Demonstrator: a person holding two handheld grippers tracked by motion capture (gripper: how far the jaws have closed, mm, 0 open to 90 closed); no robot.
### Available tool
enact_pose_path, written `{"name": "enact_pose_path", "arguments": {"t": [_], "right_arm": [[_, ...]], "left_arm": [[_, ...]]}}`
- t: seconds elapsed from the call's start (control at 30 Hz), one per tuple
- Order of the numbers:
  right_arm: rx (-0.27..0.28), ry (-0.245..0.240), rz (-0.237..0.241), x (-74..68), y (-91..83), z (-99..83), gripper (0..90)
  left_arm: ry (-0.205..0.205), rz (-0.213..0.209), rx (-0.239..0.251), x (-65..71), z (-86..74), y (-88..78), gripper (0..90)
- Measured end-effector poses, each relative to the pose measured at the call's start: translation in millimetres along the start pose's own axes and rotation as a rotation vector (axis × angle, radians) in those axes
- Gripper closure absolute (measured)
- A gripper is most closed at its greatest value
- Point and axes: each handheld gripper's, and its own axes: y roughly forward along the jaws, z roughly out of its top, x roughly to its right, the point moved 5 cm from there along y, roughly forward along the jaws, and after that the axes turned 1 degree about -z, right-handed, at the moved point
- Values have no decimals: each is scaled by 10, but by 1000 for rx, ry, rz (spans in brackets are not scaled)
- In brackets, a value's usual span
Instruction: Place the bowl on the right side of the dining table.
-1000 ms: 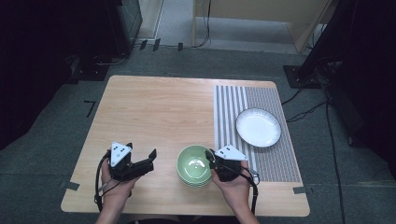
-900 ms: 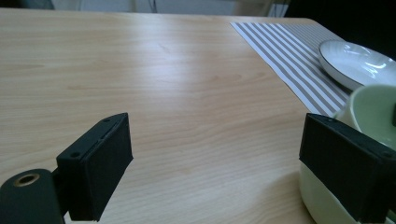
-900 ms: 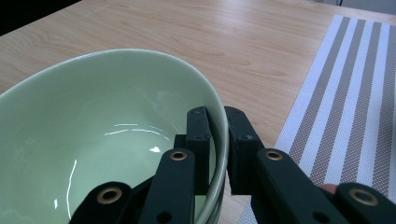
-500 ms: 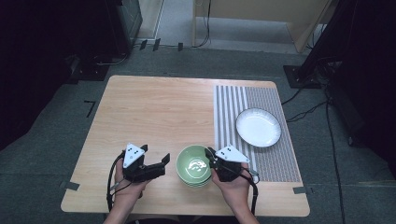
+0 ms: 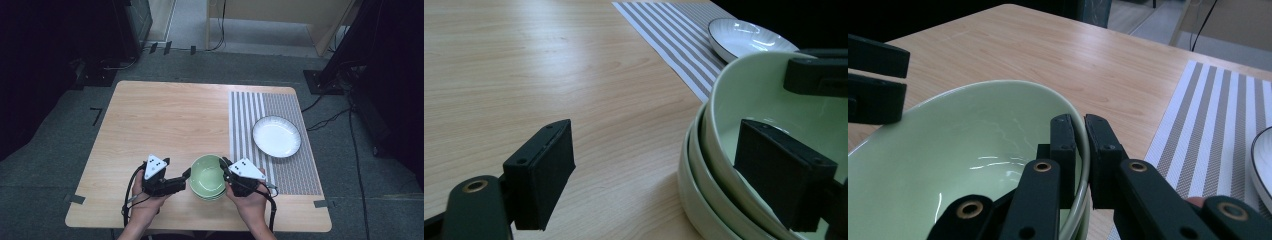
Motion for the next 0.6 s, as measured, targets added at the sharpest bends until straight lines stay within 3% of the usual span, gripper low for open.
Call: {"name": "enact_pose_path", "arguments": {"t": [0.1, 0.17, 0.4, 0.47, 0.6], "right_arm": [[10, -12, -6, -5, -8, 3, 843], [19, -20, -12, -13, -13, 7, 843], [61, -69, -48, -59, -46, 30, 842], [77, -85, -57, -72, -53, 38, 842], [100, -113, -80, -100, -74, 50, 841]], "left_arm": [[3, -9, -11, 31, -13, 28, 158], [11, 8, -17, 77, -25, 60, 234], [32, -3, -31, 189, -23, 143, 271], [43, 16, -26, 211, -16, 158, 343], [53, 11, -38, 246, -31, 206, 446]]}}
